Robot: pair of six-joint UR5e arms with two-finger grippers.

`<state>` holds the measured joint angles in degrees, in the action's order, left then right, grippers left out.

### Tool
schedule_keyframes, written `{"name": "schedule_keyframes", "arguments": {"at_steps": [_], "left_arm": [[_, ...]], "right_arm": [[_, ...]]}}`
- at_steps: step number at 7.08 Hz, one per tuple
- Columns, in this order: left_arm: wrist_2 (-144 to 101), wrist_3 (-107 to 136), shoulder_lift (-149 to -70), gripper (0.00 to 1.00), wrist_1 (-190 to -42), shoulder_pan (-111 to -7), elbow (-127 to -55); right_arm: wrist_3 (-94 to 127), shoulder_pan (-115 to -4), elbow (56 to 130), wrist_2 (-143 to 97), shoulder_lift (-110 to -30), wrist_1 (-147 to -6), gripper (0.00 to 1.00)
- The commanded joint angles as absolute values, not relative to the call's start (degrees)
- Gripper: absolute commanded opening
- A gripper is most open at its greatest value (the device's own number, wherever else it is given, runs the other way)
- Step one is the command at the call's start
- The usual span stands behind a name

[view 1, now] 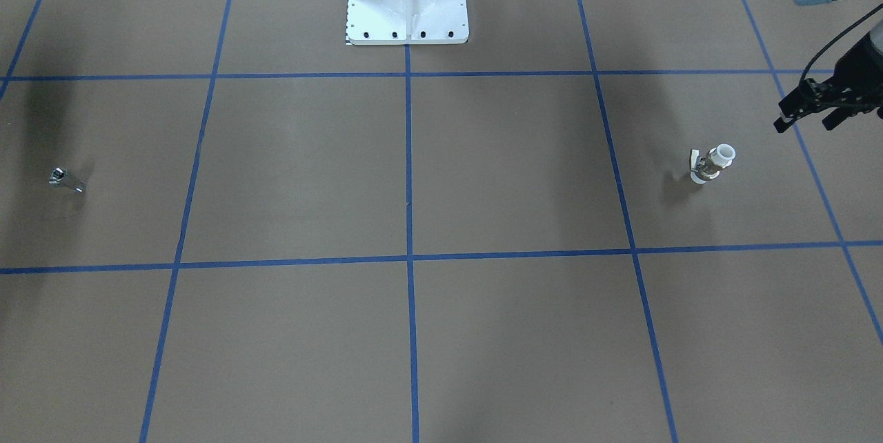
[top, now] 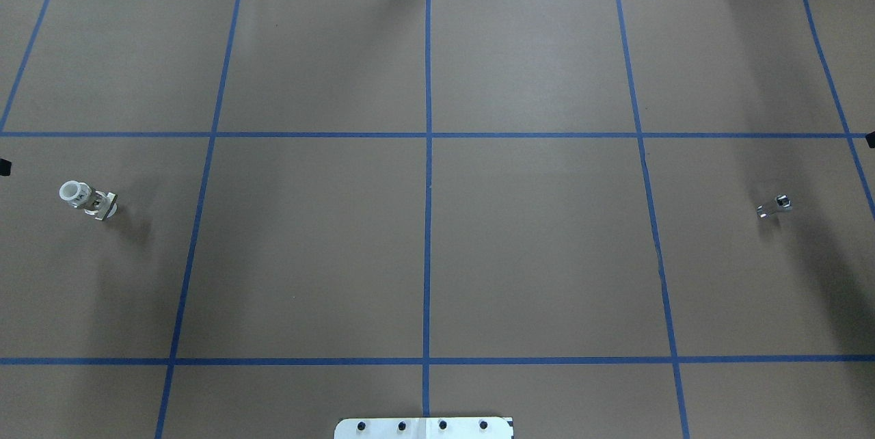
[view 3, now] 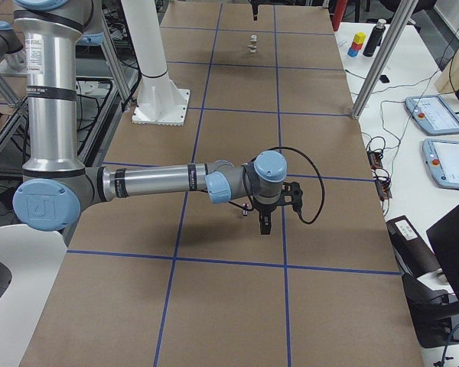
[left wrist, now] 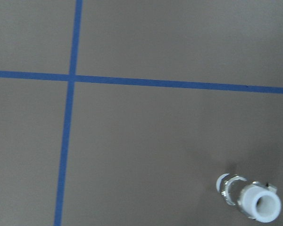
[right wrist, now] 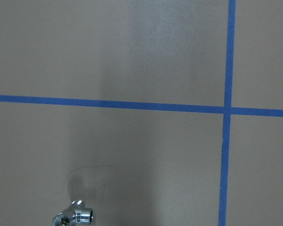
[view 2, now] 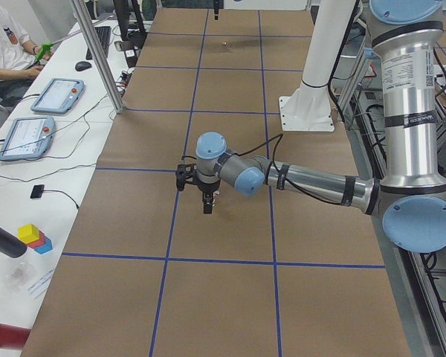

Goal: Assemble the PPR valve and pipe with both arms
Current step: 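Lower the left gripper onto the white PPR fitting and grasp it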

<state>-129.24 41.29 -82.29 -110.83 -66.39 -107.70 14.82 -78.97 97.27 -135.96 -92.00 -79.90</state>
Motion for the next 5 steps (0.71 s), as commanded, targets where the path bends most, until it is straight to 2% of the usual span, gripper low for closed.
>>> {"name": "schedule_keyframes", "arguments": {"at_steps": [1,3,5], "left_arm": [[-127.36,44.12,-84.80,0.99,-110.13,-60.41,-108.20],[-126.39,43.86,-87.18,0.99,-106.97,-58.72,-107.32],[-124.28,43.77,-87.97,0.95,-107.05,-57.22,-105.31]], "right_arm": [[14.42,-78.40,97.29,-135.88,-91.93,-79.81,0.99],[14.50,-77.08,96.86,-135.88,-92.11,-75.61,0.99],[14.68,-76.38,96.77,-135.53,-92.11,-75.59,0.99]]}}
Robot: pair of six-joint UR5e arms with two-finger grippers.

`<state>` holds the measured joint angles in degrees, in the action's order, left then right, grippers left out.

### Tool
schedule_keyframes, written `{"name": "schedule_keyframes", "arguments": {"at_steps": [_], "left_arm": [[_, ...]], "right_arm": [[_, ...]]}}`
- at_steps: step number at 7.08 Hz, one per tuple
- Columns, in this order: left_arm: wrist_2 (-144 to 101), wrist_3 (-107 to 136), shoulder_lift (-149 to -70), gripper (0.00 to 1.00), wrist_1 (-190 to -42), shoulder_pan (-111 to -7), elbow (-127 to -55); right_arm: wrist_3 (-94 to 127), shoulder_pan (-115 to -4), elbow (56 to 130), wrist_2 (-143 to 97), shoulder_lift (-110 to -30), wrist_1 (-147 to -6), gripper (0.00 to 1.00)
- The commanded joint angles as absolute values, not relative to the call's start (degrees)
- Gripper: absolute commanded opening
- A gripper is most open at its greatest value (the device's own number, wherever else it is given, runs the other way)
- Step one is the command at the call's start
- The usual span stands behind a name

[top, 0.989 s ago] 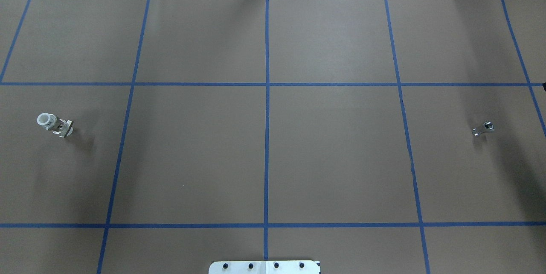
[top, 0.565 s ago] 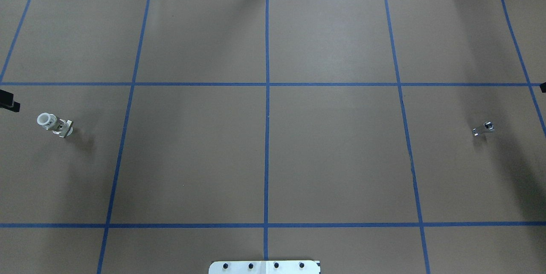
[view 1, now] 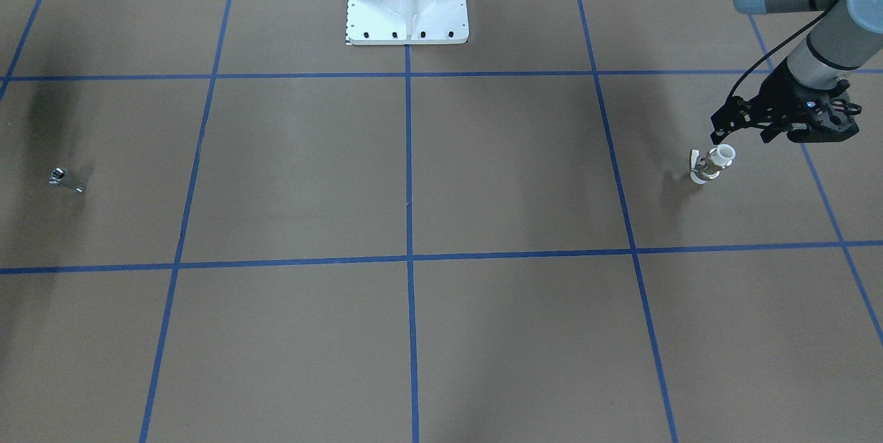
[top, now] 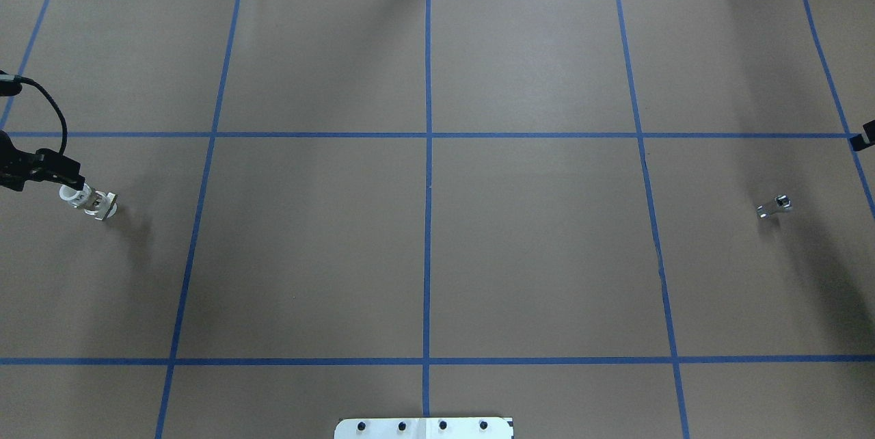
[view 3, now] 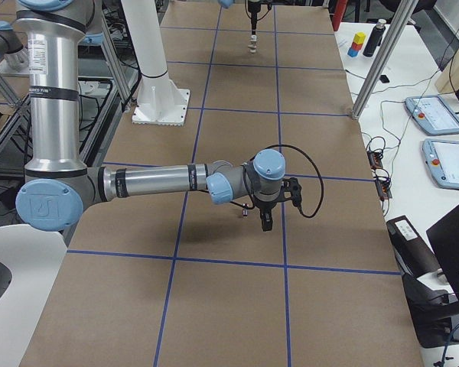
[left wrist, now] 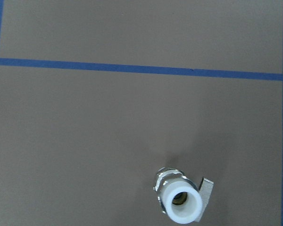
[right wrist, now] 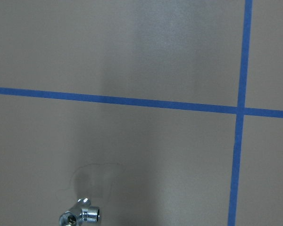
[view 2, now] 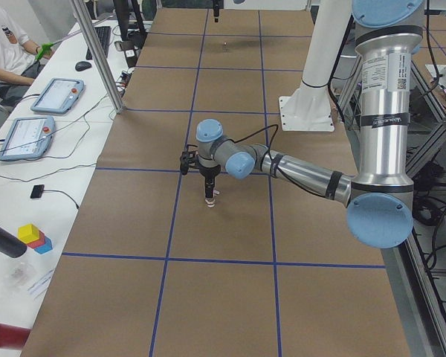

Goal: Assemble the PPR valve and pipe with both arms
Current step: 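Lower the left gripper onto the white PPR fitting and grasp it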

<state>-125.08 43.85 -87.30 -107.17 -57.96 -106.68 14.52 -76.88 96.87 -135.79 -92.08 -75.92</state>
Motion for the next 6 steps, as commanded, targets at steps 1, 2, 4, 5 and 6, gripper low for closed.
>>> {"name": "schedule_keyframes", "arguments": {"at_steps": [1,2,4,5,6], "left_arm": [[-124.28,43.86,-89.20,0.93,-107.05,-56.69,-103.29],[-124.45,43.94,-89.90,0.90,-106.96,-56.52,-102.58],[-124.54,43.86,-90.52,0.81,-107.05,-55.99,-101.61],[-124.89,43.94,-90.61,0.67,-106.96,-55.90,-101.60],[-125.07,43.95,-90.62,0.33,-106.96,-55.90,-101.69]], "right_arm": [[14.76,-76.12,96.68,-135.35,-92.11,-75.67,0.99],[14.77,-75.94,96.59,-135.35,-92.11,-75.67,0.99],[14.85,-75.67,96.59,-135.26,-92.11,-75.67,0.99],[14.85,-75.59,96.59,-135.18,-92.11,-75.67,0.99],[15.03,-75.41,96.59,-135.26,-92.11,-75.67,0.99]]}}
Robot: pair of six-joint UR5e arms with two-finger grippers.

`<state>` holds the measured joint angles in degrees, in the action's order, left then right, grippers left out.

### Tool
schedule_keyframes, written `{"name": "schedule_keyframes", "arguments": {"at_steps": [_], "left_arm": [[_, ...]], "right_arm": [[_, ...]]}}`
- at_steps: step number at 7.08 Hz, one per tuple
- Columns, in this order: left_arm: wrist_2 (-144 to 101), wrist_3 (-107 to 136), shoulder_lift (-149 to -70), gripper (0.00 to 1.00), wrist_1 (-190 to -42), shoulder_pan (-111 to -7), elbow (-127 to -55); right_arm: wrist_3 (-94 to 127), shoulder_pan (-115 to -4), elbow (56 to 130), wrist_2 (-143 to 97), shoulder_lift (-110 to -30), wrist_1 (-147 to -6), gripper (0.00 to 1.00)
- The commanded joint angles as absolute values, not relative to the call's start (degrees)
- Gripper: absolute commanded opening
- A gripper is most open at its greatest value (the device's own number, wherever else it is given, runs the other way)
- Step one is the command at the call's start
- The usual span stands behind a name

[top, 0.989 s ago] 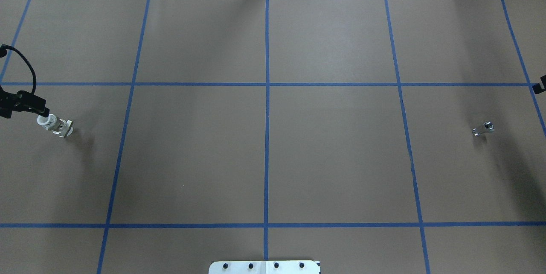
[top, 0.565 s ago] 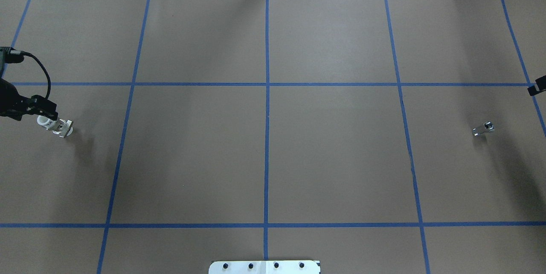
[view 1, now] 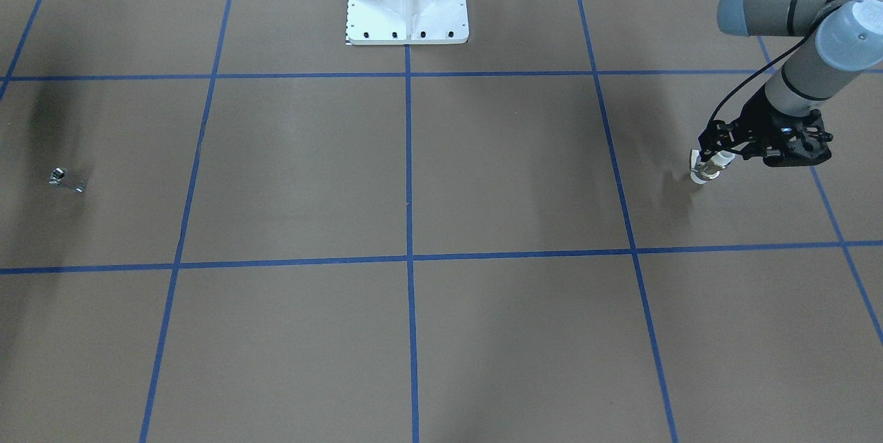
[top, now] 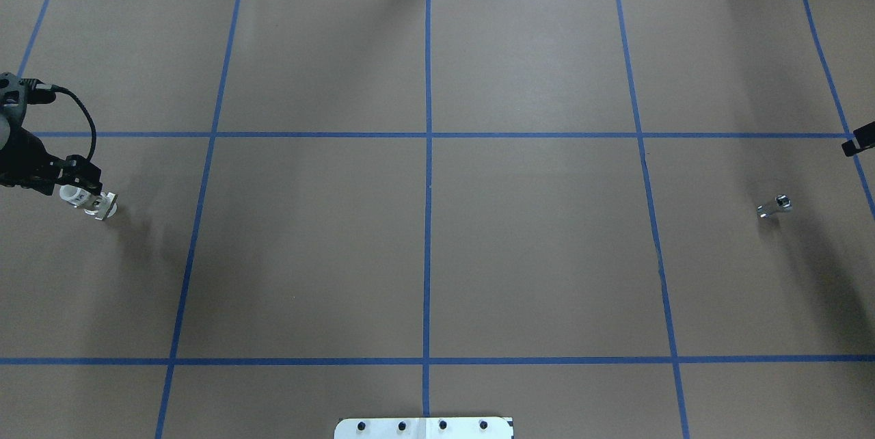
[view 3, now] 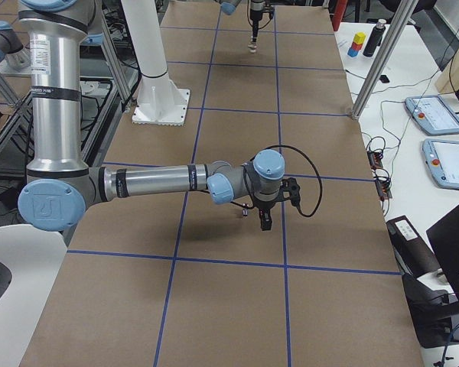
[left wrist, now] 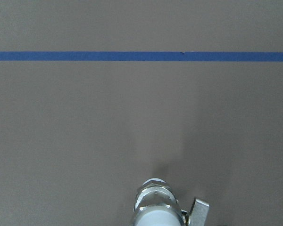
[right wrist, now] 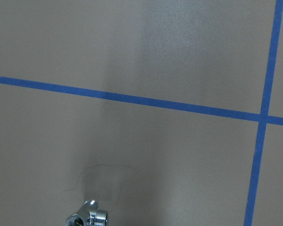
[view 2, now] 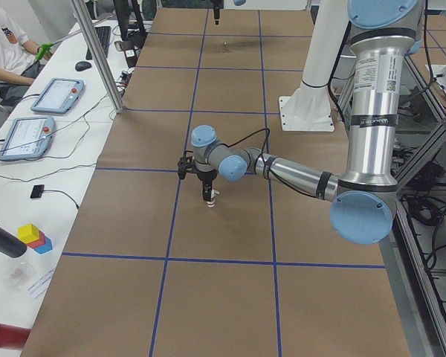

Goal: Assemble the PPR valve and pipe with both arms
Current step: 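Lower the left gripper onto the white PPR fitting and grasp it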

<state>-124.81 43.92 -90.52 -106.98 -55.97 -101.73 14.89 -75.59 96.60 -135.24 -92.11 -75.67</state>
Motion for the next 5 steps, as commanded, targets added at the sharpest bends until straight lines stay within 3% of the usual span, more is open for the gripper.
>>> {"name": "schedule_keyframes", "arguments": {"at_steps": [1,3,5], "left_arm": [[-125.24,44.03,-90.62,0.00,-106.79,-55.90,-101.86],[-132.05,43.95,-93.23,0.00,-100.60,-56.25,-104.39],[-132.01,44.30,-103.74,0.00,-82.62,-56.25,-109.40]], "right_arm": [[15.29,-75.15,96.59,-135.26,-92.11,-75.67,0.99],[15.56,-75.06,96.68,-135.26,-92.11,-75.59,0.99],[15.56,-74.88,96.68,-135.18,-92.11,-75.67,0.99]]}}
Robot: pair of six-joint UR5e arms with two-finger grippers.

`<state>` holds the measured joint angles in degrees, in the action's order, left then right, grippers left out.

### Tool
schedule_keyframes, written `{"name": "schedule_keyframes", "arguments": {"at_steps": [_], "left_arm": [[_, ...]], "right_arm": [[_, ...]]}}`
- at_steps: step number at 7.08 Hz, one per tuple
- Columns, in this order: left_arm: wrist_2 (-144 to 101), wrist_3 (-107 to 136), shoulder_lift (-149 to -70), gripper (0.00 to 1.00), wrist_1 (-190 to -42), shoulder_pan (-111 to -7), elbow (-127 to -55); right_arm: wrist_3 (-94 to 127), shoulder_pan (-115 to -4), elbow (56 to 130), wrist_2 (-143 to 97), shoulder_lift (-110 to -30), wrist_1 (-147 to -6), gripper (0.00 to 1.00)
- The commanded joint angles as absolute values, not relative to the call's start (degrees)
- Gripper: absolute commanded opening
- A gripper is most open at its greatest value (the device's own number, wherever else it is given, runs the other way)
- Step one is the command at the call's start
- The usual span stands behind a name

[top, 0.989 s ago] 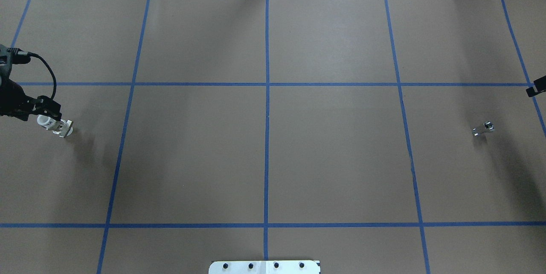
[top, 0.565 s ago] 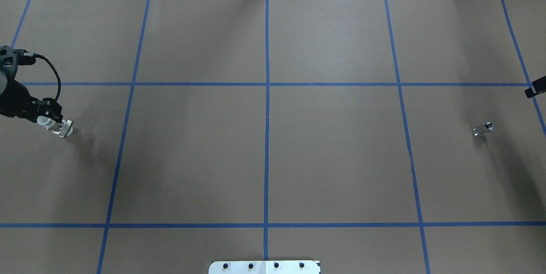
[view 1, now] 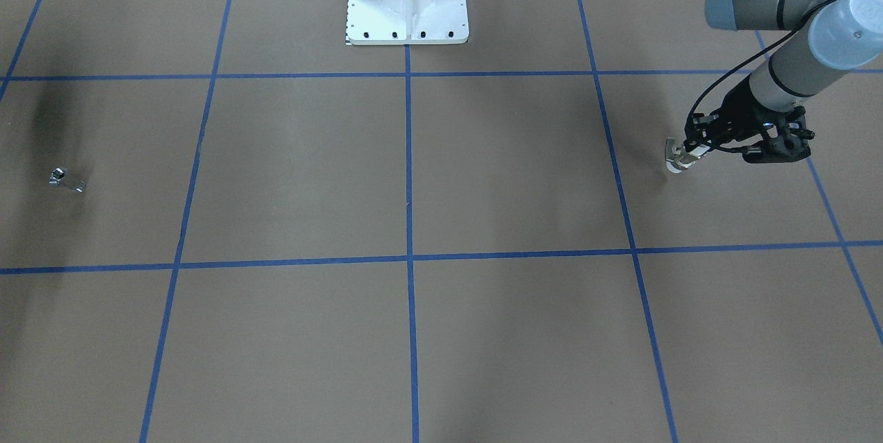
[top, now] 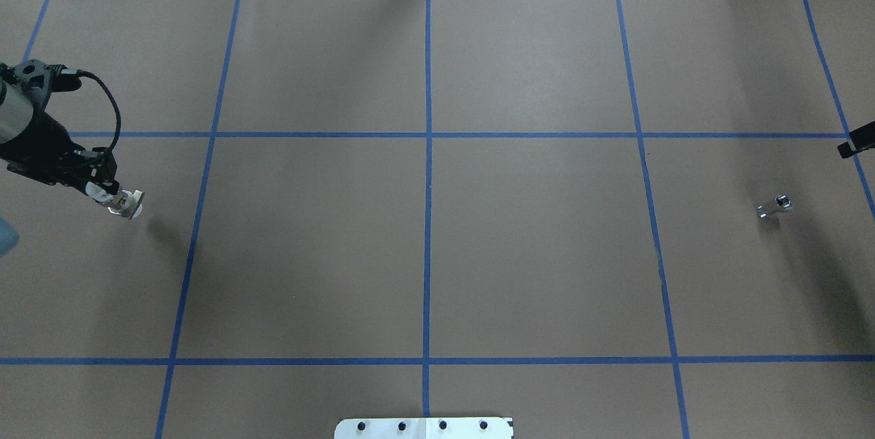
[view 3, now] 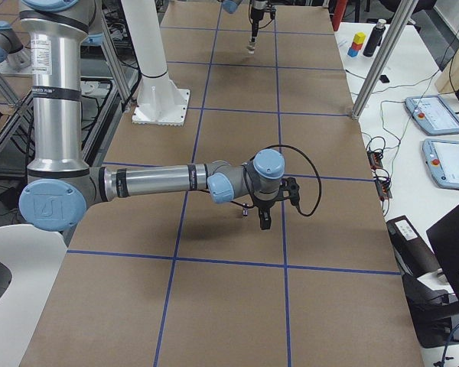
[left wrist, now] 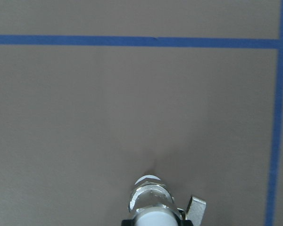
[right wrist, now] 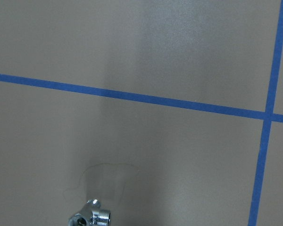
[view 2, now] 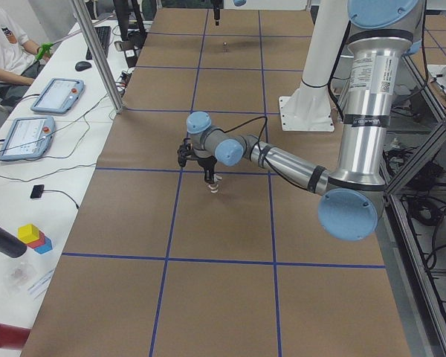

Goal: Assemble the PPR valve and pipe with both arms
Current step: 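Lift the white fitting with the left gripper and carry it to the table center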

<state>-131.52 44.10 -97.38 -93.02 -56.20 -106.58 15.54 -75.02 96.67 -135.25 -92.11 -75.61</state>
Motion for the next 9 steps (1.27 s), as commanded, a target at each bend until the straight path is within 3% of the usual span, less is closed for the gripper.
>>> {"name": "schedule_keyframes", "arguments": {"at_steps": [1,3,5,9], "left_arm": [[-131.75,47.43,-110.50,0.00,-76.61,-55.81,-109.60],[-122.67,61.88,-125.69,0.00,-75.76,-44.72,-104.46],[-119.62,66.86,-139.60,0.00,-78.12,-40.19,-90.16],[-114.30,68.64,-154.91,0.00,-89.56,-37.37,-66.24]], "right_arm": [[15.56,-74.88,96.59,-134.91,-92.11,-75.59,0.99],[16.17,-74.36,96.33,-134.91,-92.11,-75.67,0.99],[16.17,-74.18,95.71,-135.17,-91.76,-75.67,1.00],[16.17,-72.77,95.71,-135.09,-91.67,-75.59,0.99]]}}
